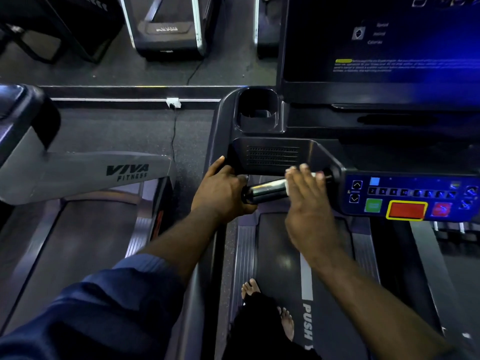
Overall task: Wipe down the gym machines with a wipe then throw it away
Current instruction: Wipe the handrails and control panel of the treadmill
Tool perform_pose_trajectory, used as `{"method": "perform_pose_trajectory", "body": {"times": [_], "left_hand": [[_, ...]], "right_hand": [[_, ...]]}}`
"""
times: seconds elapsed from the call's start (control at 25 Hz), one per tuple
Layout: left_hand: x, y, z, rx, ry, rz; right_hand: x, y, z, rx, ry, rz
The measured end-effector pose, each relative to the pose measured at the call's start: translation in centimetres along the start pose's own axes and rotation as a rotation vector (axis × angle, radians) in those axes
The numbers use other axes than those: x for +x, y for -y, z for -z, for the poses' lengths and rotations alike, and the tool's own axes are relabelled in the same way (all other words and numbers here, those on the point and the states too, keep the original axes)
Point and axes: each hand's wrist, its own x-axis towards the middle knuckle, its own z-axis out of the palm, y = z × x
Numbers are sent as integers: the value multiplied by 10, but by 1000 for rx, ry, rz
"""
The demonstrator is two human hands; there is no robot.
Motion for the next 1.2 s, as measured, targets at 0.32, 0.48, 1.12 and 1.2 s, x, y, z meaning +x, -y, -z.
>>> {"method": "perform_pose_trajectory", "body": {"times": [0.32, 0.48, 1.12, 1.2], "left_hand": [[-2, -1, 0, -18, -29, -6], [2, 2, -1, -16, 38, 13], [-2, 4, 4, -269, -53, 5], [-2, 4, 5, -242, -52, 7]], "right_hand": [[6, 38, -12, -29, 107, 262], [3, -17, 7, -195, 76, 55], [20, -19, -6, -230, 141, 299], [20, -37, 12, -263, 174, 174]]}}
